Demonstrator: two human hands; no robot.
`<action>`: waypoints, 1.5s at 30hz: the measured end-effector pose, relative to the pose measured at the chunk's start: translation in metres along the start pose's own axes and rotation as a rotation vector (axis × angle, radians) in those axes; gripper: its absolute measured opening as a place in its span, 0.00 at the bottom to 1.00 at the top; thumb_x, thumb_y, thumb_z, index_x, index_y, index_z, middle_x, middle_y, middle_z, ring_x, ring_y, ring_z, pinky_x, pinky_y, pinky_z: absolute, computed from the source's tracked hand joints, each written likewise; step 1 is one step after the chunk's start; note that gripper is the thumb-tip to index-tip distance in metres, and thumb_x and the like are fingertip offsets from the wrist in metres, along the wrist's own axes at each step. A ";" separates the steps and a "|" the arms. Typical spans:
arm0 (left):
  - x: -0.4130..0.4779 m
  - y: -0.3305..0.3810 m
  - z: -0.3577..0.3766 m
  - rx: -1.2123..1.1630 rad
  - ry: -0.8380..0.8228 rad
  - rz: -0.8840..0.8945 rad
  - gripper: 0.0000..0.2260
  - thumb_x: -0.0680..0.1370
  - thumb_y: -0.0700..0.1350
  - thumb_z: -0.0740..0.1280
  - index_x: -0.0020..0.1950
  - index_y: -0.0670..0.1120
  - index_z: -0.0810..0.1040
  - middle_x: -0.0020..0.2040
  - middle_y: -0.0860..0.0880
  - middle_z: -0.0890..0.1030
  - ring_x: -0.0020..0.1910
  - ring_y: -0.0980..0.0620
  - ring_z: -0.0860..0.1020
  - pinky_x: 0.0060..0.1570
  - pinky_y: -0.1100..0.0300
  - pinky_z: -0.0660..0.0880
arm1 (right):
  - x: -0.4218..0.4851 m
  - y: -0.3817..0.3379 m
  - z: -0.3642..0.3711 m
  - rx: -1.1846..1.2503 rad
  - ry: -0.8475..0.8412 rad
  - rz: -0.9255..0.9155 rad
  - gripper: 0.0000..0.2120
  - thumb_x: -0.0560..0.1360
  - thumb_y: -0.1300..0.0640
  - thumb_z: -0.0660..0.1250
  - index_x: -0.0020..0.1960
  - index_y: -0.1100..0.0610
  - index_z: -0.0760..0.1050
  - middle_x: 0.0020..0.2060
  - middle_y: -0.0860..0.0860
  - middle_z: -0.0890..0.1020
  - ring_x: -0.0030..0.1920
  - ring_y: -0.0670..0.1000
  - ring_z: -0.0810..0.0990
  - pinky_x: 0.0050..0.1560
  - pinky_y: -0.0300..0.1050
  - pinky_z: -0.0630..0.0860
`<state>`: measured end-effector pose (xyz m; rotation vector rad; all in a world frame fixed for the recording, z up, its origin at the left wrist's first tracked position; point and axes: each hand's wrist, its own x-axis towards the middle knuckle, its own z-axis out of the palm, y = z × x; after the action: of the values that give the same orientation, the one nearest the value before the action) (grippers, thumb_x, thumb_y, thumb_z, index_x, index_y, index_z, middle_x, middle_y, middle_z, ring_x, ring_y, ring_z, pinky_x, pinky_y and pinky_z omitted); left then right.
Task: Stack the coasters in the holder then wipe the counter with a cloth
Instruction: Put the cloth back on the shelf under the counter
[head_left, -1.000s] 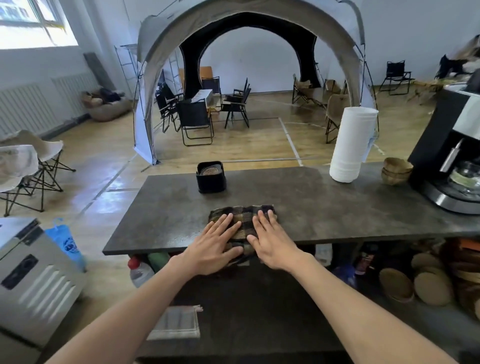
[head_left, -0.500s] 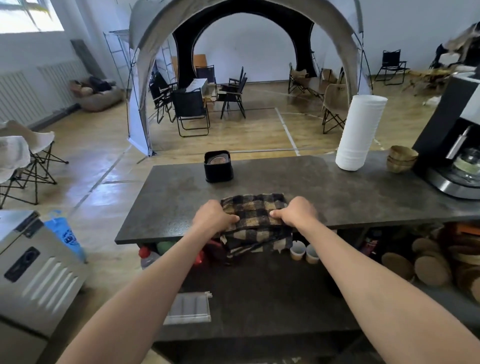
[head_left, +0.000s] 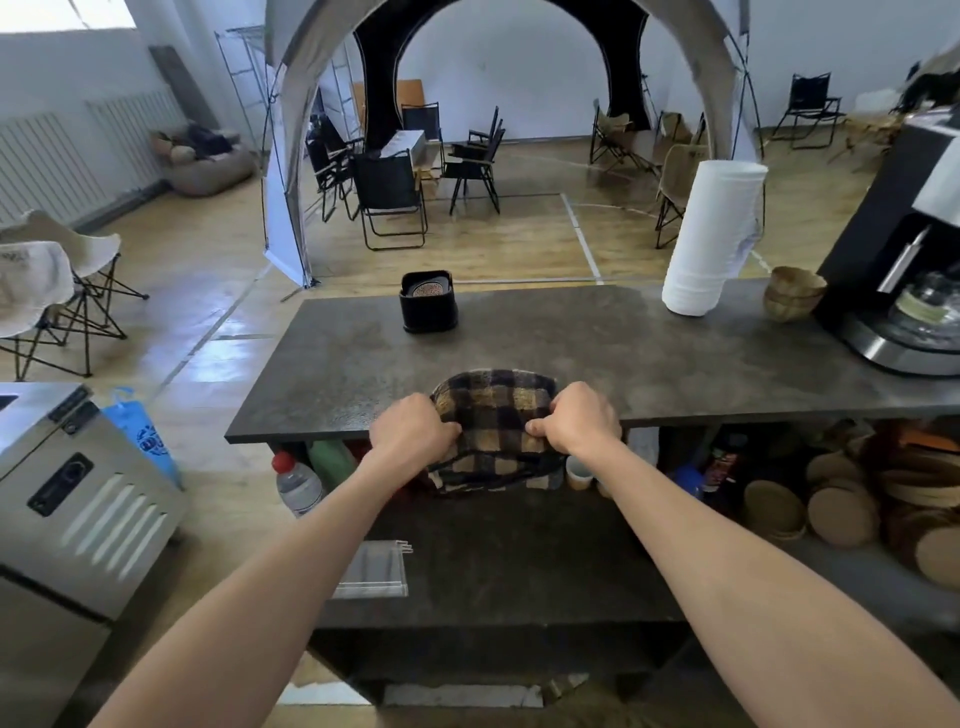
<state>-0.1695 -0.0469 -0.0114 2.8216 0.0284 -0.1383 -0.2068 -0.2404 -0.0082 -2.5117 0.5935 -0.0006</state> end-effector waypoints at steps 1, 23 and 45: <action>-0.009 -0.002 0.007 0.008 0.026 0.018 0.18 0.75 0.58 0.68 0.51 0.43 0.79 0.45 0.45 0.81 0.44 0.43 0.80 0.40 0.54 0.75 | -0.004 0.007 0.004 0.004 0.012 -0.023 0.17 0.68 0.45 0.76 0.48 0.57 0.81 0.39 0.52 0.82 0.41 0.54 0.80 0.36 0.44 0.71; -0.028 -0.081 0.196 -0.689 -0.204 -0.069 0.12 0.76 0.42 0.71 0.58 0.46 0.76 0.51 0.52 0.80 0.53 0.52 0.78 0.49 0.62 0.71 | -0.001 0.151 0.172 0.646 -0.350 0.158 0.20 0.68 0.57 0.77 0.56 0.56 0.73 0.52 0.52 0.81 0.51 0.51 0.80 0.44 0.41 0.75; 0.013 -0.089 0.328 0.204 -0.105 0.492 0.27 0.80 0.54 0.52 0.79 0.48 0.59 0.80 0.43 0.53 0.79 0.41 0.48 0.74 0.41 0.50 | 0.033 0.177 0.295 -0.457 -0.191 -0.469 0.30 0.80 0.45 0.40 0.79 0.53 0.42 0.79 0.50 0.41 0.77 0.51 0.34 0.77 0.54 0.42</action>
<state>-0.1897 -0.0645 -0.3505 2.9154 -0.7342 -0.1826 -0.2144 -0.2341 -0.3540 -2.9884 -0.0976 0.2201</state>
